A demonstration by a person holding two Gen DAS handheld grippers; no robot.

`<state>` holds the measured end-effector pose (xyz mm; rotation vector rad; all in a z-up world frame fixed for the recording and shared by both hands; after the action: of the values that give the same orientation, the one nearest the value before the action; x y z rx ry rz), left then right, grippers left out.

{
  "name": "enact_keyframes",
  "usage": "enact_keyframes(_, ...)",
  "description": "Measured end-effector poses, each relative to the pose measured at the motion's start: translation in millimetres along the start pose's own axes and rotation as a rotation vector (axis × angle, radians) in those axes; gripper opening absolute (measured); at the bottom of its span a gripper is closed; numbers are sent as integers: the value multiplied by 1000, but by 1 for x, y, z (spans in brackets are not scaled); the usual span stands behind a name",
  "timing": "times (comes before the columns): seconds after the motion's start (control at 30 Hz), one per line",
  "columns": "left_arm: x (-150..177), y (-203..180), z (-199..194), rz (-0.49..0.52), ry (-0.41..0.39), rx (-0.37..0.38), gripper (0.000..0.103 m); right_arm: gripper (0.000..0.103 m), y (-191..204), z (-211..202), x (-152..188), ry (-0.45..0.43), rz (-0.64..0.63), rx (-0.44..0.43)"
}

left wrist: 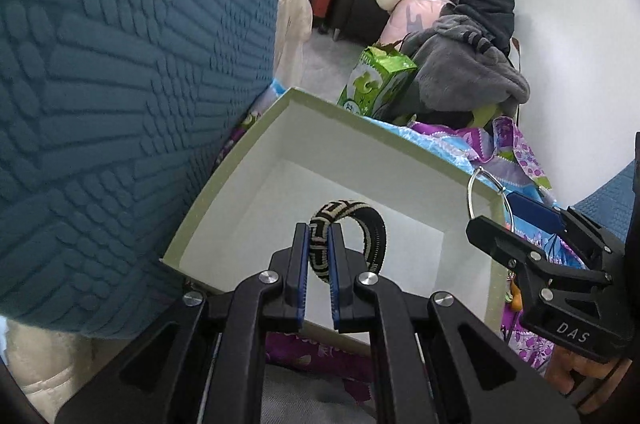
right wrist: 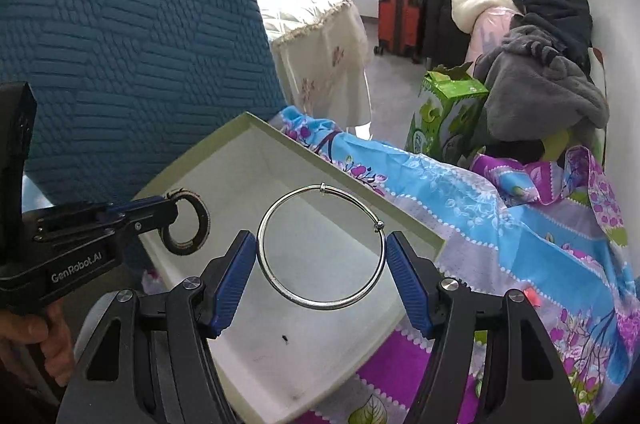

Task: Organize jewelry
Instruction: 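Carry the bangle in the left tool over the box while the right tool carries the hoop there, then open the left tool dropping the bangle into the box while the right tool releases the hoop, then move both open tools back from the box toward the cloth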

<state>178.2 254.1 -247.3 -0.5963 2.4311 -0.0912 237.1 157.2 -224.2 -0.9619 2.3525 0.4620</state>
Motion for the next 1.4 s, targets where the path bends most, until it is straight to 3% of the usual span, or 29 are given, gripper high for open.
enact_keyframes(0.33, 2, 12, 3, -14, -1, -2, 12, 67, 5, 8, 9, 56, -15, 1)
enact_keyframes(0.4, 2, 11, 1, -17, 5, -6, 20, 67, 3, 7, 10, 58, -7, 1)
enact_keyframes(0.47, 1, 12, -3, -15, 1, -21, 50, 69, 0, 2, 8, 50, -1, -4)
enact_keyframes(0.53, -3, 10, -13, -18, -29, -27, 61, 73, -3, -9, 4, 23, 3, -4)
enact_keyframes(1.03, -36, -47, -100, 67, -212, -6, 61, 75, -36, -124, -29, -202, 55, 16)
enact_keyframes(1.4, -44, -116, -153, 142, -313, 53, 61, 75, -71, -207, -21, -320, 102, 64)
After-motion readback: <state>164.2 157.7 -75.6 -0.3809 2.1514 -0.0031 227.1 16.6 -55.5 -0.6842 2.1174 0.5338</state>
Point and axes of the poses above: each gripper's, at about its wrist camera, not at the fingertips, and z roughly the way its jaws point, y to its left, x to its underside, the point moved 9 cm from there along z, roughly the way its jaws point, and after that the axes turned 6 degrees about z, right-handed, at the moved point
